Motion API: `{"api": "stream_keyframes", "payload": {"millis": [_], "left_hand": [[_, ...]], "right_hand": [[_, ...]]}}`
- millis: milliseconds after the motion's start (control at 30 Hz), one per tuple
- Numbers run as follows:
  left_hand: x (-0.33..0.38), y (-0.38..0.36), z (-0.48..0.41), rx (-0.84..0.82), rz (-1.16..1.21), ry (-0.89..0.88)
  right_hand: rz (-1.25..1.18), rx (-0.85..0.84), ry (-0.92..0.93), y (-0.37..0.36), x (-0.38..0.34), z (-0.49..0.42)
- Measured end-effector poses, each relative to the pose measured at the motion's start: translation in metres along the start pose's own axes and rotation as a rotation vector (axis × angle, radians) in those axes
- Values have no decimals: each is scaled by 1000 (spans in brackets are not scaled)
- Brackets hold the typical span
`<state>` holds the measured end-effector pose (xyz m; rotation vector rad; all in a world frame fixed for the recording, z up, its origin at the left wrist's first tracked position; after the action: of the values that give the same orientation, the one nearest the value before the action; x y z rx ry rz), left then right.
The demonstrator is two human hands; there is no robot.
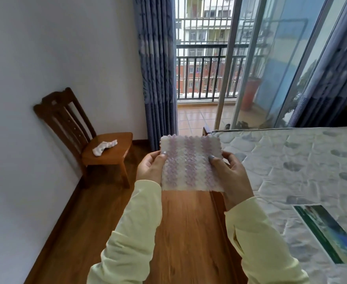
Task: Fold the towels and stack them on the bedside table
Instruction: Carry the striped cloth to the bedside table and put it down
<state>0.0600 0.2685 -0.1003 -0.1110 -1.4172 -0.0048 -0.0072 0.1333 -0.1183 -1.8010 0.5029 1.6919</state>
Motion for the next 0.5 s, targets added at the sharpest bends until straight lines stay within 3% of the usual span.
{"api": "stream_keyframes", "payload": {"millis": [500], "left_hand": [[36,-103,-254,110,33,26]], "right_hand": [[37,-105,-34,-76,7,-282]]}}
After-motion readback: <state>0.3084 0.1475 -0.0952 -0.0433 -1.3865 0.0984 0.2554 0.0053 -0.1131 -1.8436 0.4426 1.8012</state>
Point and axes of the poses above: each hand's wrist, its own z-axis away from the middle knuckle, its own y-axis out of the back of the hand, x = y × z, the point moved 1 cm from there along -z, towards the middle knuckle, and after that the axes turned 3 degrees about x, right-handed, at the moved point
